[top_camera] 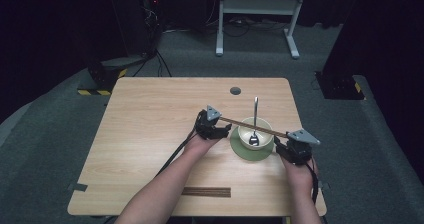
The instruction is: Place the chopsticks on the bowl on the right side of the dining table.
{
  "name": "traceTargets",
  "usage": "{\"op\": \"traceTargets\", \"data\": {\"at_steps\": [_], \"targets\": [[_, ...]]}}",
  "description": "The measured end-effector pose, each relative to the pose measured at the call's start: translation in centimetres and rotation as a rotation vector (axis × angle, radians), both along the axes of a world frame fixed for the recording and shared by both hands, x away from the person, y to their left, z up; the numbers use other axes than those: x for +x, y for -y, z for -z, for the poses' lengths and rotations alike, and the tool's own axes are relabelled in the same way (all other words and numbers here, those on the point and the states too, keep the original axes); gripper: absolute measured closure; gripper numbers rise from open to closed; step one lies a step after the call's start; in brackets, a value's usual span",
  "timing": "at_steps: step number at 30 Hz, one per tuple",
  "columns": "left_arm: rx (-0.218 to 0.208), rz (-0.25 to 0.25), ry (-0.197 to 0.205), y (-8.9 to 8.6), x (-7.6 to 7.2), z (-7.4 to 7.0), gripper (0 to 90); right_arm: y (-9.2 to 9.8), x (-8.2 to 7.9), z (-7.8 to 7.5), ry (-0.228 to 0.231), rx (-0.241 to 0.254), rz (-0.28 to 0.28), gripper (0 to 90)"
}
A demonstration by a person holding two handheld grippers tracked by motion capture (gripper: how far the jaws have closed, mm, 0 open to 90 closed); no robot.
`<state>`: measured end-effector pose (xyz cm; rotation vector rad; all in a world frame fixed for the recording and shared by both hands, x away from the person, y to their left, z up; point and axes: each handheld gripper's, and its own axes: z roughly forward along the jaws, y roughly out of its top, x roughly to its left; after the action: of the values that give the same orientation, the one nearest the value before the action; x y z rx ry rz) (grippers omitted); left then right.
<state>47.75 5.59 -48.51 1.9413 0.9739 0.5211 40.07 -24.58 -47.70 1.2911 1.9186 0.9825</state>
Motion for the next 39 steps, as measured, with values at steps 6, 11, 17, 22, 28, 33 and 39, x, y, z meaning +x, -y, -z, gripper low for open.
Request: {"op": "traceTargets", "data": {"at_steps": [6, 11, 17, 22, 28, 33, 39], "targets": [[0.007, 0.009, 0.008, -0.1, -0.7, -0.1, 29.4, 0.1, 0.0, 0.1, -0.006, 0.006, 0.001, 48.7], [0.004, 0.011, 0.013, -0.4, -1.3, -0.1, 31.0, 0.1, 0.0, 0.2, -0.008, 0.006, 0.001, 48.7], [-0.006, 0.019, 0.011, -0.6, -2.2, 0.1, 32.4, 0.3, 0.0, 0.2, -0.007, 0.007, 0.000, 48.6], [-0.015, 0.020, 0.011, -0.6, -3.0, 0.5, 33.4, 0.5, 0.1, 0.3, -0.007, 0.006, 0.005, 48.0], [-0.010, 0.014, 0.006, -0.6, -3.1, 0.6, 35.6, 0.7, -0.3, 0.1, 0.000, 0.006, 0.012, 47.3], [-0.009, 0.008, 0.010, -0.8, -3.2, 0.4, 37.7, 0.6, -1.0, 0.3, -0.001, 0.000, 0.033, 47.7], [-0.015, -0.001, 0.014, -0.9, -3.3, 0.3, 39.3, 0.6, -1.5, 0.5, 0.000, 0.005, 0.067, 50.8]]}}
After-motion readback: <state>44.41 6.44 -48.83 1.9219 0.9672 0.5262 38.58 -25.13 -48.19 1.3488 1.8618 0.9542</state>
